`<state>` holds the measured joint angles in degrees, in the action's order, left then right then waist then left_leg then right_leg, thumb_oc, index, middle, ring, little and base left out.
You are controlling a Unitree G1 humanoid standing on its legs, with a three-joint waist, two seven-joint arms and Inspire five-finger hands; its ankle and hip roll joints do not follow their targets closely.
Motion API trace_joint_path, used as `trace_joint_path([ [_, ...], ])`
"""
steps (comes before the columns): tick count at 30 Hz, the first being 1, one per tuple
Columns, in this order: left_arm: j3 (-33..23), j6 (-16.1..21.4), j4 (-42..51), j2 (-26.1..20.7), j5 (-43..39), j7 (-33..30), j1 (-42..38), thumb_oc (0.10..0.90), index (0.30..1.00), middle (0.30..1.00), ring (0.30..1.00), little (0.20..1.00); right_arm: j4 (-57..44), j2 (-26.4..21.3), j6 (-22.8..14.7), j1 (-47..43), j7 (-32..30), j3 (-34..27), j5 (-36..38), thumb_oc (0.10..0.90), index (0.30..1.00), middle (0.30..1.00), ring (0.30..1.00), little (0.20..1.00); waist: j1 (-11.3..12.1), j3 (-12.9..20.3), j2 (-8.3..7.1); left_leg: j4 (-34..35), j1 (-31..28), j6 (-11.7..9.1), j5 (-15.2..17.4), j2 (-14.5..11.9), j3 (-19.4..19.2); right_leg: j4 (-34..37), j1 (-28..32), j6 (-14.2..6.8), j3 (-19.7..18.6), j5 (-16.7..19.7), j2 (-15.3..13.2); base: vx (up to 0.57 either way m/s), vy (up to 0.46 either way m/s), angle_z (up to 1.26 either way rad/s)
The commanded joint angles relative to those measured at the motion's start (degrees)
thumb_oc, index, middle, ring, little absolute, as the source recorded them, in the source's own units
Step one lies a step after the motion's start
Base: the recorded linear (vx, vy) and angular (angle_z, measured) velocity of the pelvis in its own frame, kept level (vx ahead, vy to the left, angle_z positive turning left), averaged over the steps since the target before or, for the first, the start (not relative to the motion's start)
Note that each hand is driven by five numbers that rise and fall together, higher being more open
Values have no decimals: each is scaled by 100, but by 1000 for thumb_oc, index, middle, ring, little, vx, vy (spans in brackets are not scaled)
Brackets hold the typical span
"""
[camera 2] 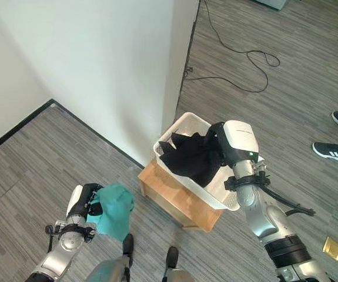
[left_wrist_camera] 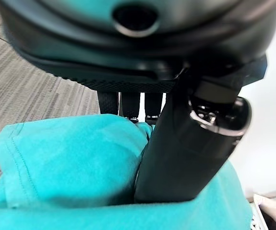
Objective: Pick up bed clothes into laundry basket.
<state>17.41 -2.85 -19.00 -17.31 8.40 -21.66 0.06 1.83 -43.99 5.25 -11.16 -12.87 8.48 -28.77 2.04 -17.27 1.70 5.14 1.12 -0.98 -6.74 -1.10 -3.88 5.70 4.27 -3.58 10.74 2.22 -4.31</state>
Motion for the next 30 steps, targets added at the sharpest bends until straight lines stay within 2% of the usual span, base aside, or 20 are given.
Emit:
trace_joint_path([
  [1,99,393,535,-16,189,-88,-361,400,300,300,300,300,-24,-160,1,-285,-535,-293,-267,800,900,900,900,900,-30,464,-136,-14,-41,-417,581,-290,-281,-94,423,-584,156,-662,-541,-8,-5,-5],
  [8,126,346,374,49,197,-63,-459,400,300,300,300,300,314,119,199,-160,-625,-223,-696,800,900,900,900,900,-48,367,-155,-14,99,-400,576,-289,-331,-85,243,-594,139,-606,-528,-21,-5,-9],
  [14,71,334,297,16,338,-126,-449,400,300,300,300,300,403,225,227,-71,-819,-299,-797,800,900,900,900,900,-60,384,-162,-14,90,-406,603,-307,-370,-71,231,-600,100,-605,-523,1,-6,-2],
  [19,-97,315,352,-54,596,-303,-386,400,300,300,300,300,140,170,171,173,-1079,-666,-855,800,900,900,900,900,-110,464,-139,-14,-30,-416,645,-316,-404,-70,318,-610,88,-628,-532,27,-3,0],
  [20,-237,294,387,-120,791,-488,-408,400,300,300,300,300,-33,109,74,250,-1328,-910,-815,800,900,900,900,900,-155,499,-128,-14,-61,-420,663,-313,-418,-70,342,-618,74,-630,-536,38,-4,0],
  [21,-229,291,389,-117,798,-491,-408,400,300,300,300,300,-49,108,72,273,-1329,-928,-813,800,900,900,900,900,-149,497,-126,-14,-66,-420,664,-313,-417,-70,348,-619,75,-632,-536,47,0,-1],
  [24,-396,199,261,-207,1124,-877,-488,400,300,300,300,300,-294,51,-96,469,-2165,-1324,-923,800,900,900,900,900,-240,540,-75,-14,-130,-413,688,-308,-442,-70,380,-629,44,-632,-545,46,6,-2],
  [25,-440,146,164,-218,1216,-976,-498,400,300,300,300,300,-305,-71,37,690,-2478,-1541,-1224,800,900,900,900,900,-260,568,-55,-14,-165,-408,701,-308,-436,-70,395,-639,46,-630,-546,60,-1,-2],
  [26,-484,133,135,-234,1263,-1046,-487,400,300,300,300,300,-265,-92,82,808,-2538,-1597,-1359,800,900,900,900,900,-282,582,-45,-14,-181,-408,705,-314,-443,-70,399,-643,43,-629,-548,72,-2,0],
  [27,-507,94,169,-246,1362,-1261,-415,400,300,300,300,300,-203,-79,179,1065,-2906,-1902,-1383,800,900,900,900,900,-348,625,-15,-14,-221,-406,726,-313,-469,-70,406,-648,29,-618,-560,48,5,2],
  [28,-479,93,167,-242,1367,-1272,-410,400,300,300,300,300,-217,-76,177,1113,-2923,-1931,-1378,800,900,900,900,900,-327,634,-12,-14,-226,-406,729,-312,-469,-70,410,-649,30,-619,-560,41,10,0],
  [30,-486,46,156,-186,1409,-1492,-396,400,300,300,300,300,-100,237,329,1385,-3410,-2162,-1262,800,900,900,900,900,-420,658,42,-14,-259,-395,751,-311,-505,-70,400,-656,4,-609,-573,28,10,-1],
])
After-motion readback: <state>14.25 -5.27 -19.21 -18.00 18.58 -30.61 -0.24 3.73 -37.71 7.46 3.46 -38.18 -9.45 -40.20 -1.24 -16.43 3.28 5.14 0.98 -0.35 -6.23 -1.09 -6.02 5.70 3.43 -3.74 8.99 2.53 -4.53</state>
